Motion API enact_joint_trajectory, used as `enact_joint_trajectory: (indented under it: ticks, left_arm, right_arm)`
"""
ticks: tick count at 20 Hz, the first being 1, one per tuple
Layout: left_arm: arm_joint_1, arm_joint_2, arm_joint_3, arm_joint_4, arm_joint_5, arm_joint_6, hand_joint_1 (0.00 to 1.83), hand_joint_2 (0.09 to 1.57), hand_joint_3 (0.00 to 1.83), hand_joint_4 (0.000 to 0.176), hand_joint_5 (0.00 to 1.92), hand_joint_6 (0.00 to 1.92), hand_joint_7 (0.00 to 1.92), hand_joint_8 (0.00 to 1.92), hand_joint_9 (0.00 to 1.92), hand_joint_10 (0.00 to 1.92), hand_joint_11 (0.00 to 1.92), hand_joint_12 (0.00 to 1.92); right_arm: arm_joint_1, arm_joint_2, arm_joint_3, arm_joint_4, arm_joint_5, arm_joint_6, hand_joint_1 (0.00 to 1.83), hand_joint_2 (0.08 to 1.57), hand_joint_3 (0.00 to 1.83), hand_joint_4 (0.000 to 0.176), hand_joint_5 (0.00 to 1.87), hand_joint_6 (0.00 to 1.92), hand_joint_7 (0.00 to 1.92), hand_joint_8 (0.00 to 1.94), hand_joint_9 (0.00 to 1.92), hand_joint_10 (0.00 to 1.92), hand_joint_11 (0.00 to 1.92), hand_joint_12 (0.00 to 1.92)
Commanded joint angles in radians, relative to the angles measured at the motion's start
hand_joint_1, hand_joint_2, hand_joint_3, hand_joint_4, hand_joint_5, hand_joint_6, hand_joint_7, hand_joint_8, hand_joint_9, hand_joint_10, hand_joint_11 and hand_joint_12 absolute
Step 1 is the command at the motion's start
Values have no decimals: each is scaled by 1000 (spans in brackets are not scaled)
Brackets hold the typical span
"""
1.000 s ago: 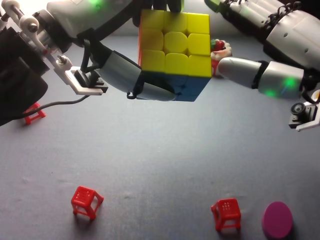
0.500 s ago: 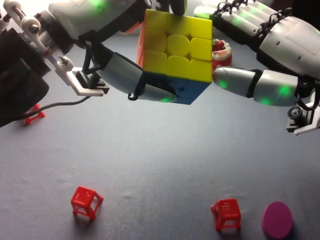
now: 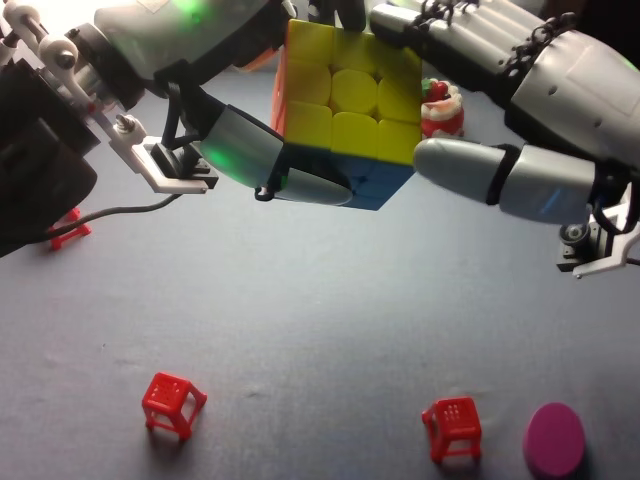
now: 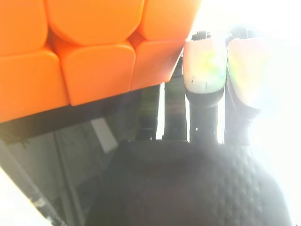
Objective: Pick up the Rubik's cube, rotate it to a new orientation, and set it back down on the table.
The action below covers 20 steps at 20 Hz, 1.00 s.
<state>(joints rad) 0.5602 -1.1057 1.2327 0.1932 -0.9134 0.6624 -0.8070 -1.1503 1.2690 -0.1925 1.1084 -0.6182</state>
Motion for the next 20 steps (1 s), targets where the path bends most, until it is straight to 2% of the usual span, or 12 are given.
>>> enact_joint_trajectory:
  ticks: [1,2,3,4,6,10,14,15,16,17,19,20]
  left_arm:
    - [-11,4,0,-41,-154,-9,1411,519,1485,0,865,1657,981,1810,1086,1910,1297,1921]
    - [-10,4,0,-41,-155,-9,1413,512,1497,0,887,1656,982,1811,1077,1916,1281,1921]
    - [-9,5,0,-46,-157,-8,1416,492,1531,0,908,1673,999,1814,1092,1904,1289,1921]
    - [-8,5,0,-47,-157,-7,1413,503,1521,0,917,1707,988,1827,1052,1903,1211,1921]
    - [-7,5,0,-48,-157,-7,1403,547,1464,0,890,1723,945,1847,997,1920,1185,1921]
    - [-4,6,-2,-47,-159,-7,1410,523,1504,0,908,1731,975,1837,1024,1921,1240,1921]
    - [-2,5,-8,-36,-167,-7,1408,539,1449,0,842,1676,978,1777,1055,1914,1309,1921]
    - [-2,5,-10,-34,-169,-7,1410,530,1407,0,868,1626,981,1698,1054,1843,1270,1921]
    - [-1,5,-10,-32,-169,-7,1415,501,1501,0,925,1680,995,1764,1058,1898,1301,1921]
    - [-1,5,-10,-29,-168,-7,1417,489,1554,0,928,1743,1012,1799,1080,1908,1325,1921]
    - [-2,4,-10,-26,-166,-7,1417,496,1531,0,909,1677,1007,1810,1087,1920,1359,1921]
    - [-2,3,-10,-24,-167,-7,1414,507,1521,0,894,1695,993,1819,1084,1921,1371,1921]
  right_arm:
    - [10,11,-2,26,127,5,0,1348,0,0,18,13,27,12,1,672,0,1234]
    - [6,23,-7,24,128,5,65,1333,0,0,63,34,129,81,0,995,0,1530]
    - [1,25,-12,23,131,5,113,1315,0,0,67,59,54,455,0,1281,0,1739]
    - [-5,29,-17,23,135,5,89,1332,3,0,13,491,10,818,0,1507,0,1885]
    - [-17,38,-28,23,143,5,105,1334,2,0,0,709,0,1132,0,1720,0,1920]
    - [-21,47,-30,32,156,5,56,1368,12,0,0,623,0,1134,0,1654,0,1921]
    - [-21,45,-7,67,164,5,23,1380,7,0,0,876,9,1040,0,1455,0,1917]
    - [-21,42,1,77,166,5,40,1373,2,0,0,779,16,943,0,1368,0,1879]
    - [-21,41,6,83,169,5,19,1369,1,0,0,698,2,534,0,511,0,1240]
    - [-21,40,11,90,172,5,8,1371,5,0,0,646,58,135,0,101,0,287]
    - [-21,33,23,99,172,5,0,1372,4,0,0,556,86,40,41,24,0,11]
    - [-21,29,29,104,171,5,0,1374,3,0,0,520,190,85,33,510,0,523]
